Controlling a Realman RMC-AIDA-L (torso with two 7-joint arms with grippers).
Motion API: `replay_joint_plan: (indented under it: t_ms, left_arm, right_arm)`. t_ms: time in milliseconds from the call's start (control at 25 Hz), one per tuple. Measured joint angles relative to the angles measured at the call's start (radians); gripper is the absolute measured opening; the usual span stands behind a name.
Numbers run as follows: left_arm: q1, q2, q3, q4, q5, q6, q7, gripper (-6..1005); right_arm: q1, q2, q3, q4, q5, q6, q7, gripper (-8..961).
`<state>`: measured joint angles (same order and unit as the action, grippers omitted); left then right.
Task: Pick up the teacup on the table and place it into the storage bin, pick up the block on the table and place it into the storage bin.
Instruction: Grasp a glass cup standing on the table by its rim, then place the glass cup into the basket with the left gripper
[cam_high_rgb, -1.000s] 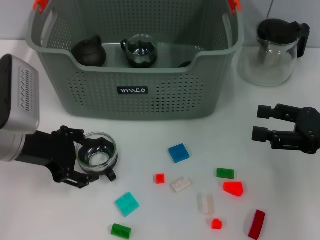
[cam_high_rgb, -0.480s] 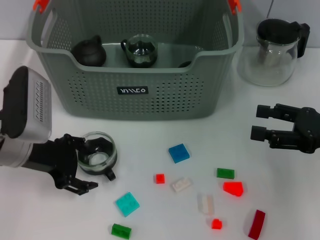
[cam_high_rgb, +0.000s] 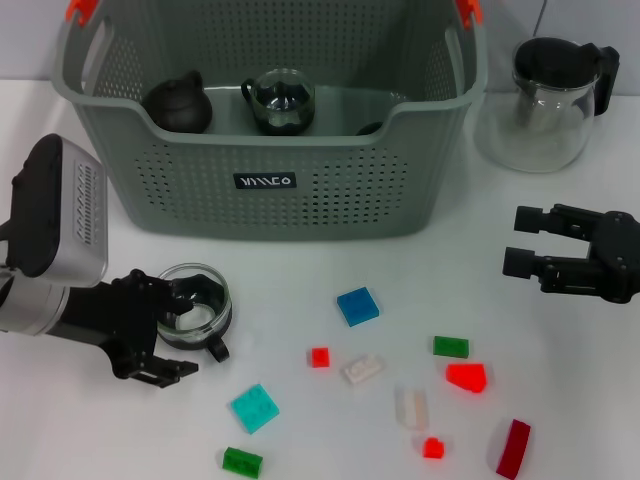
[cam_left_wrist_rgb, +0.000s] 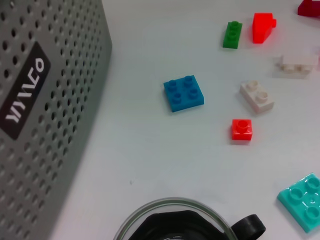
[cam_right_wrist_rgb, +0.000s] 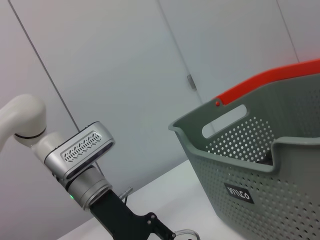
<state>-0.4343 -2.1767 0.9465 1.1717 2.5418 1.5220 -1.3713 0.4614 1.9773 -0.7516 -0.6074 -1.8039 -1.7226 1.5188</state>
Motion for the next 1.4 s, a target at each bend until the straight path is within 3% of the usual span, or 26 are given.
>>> replay_joint_plan:
  t_ms: [160,480,680,920,1120,1400]
  left_arm:
    - [-0.003,0.000,0.024,0.012,0.008,0.008,-0.009,763]
    - [-0.004,-0.002,0.118,0.027,0.017,-0.025,-0.029,523]
    - [-0.009,-0.002,0.189,0.051,0.060,-0.050,-0.071,289]
    - [-0.012,-0.002,0.248,0.089,0.103,-0.056,-0.126,181]
    - [-0.019,-0.002,0.252,0.108,0.103,-0.043,-0.150,184]
    - [-0.019,-0.002,0.255,0.124,0.106,-0.040,-0.169,82]
  right_arm:
    - [-0.001,0.000,0.001,0.000,0.000,0.000,0.001,917]
    - [-0.001,-0.001,0.002,0.000,0.000,0.000,0.006,917]
    - [-0.001,-0.004,0.002,0.000,0.001,0.000,0.008,917]
    - [-0.001,-0.005,0.011,0.000,0.001,0.000,0.004,917]
    - [-0.001,-0.005,0.014,-0.001,0.001,-0.001,0.000,917]
    - [-0.002,-0.007,0.015,-0.003,0.000,-0.004,0.000,917]
